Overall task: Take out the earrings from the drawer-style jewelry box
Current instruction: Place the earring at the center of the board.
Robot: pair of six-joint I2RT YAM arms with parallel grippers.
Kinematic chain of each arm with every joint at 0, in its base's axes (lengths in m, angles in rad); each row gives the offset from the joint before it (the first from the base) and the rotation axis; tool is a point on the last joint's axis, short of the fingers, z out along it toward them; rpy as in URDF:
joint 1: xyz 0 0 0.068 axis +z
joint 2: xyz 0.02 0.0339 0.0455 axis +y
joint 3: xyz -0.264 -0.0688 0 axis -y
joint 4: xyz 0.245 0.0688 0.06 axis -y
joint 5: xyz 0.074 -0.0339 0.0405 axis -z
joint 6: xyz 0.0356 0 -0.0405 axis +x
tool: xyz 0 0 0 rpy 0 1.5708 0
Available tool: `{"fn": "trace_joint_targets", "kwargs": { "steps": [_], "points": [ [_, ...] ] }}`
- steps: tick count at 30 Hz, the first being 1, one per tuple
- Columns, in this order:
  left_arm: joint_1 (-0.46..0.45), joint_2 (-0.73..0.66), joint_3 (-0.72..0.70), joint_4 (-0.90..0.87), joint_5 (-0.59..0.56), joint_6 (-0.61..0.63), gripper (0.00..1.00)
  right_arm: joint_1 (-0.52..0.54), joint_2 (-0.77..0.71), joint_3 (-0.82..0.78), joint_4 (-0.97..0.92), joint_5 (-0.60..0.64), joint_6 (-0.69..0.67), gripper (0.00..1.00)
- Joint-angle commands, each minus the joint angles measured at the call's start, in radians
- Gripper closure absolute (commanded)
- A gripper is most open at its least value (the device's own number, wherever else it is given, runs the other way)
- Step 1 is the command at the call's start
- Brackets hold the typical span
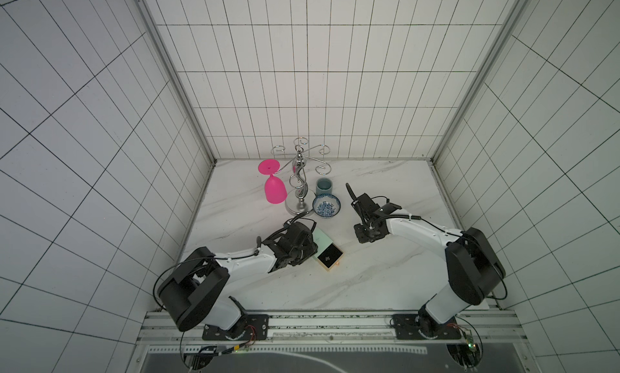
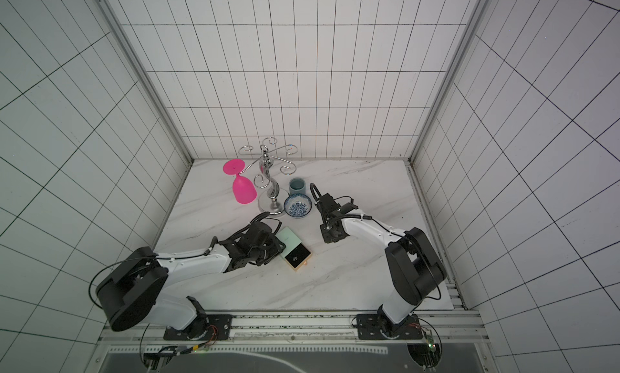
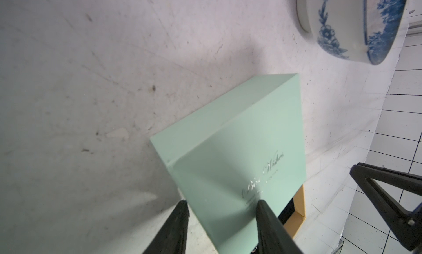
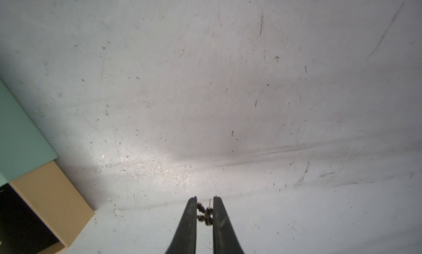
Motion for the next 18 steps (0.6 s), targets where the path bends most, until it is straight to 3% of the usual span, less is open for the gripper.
{"fn": "trace_joint_targets", "kwargs": {
  "steps": [1, 18],
  "points": [
    [-0.005, 0.002, 0.018, -0.024, -0.016, 0.004, 0.52, -0.013, 0.027, -0.048, 0.019, 0.032, -0.019, 0.85],
    [-0.005, 0.007, 0.026, -0.027, -0.016, 0.008, 0.52, -0.023, 0.101, -0.037, 0.052, 0.009, -0.028, 0.85]
  ]
}}
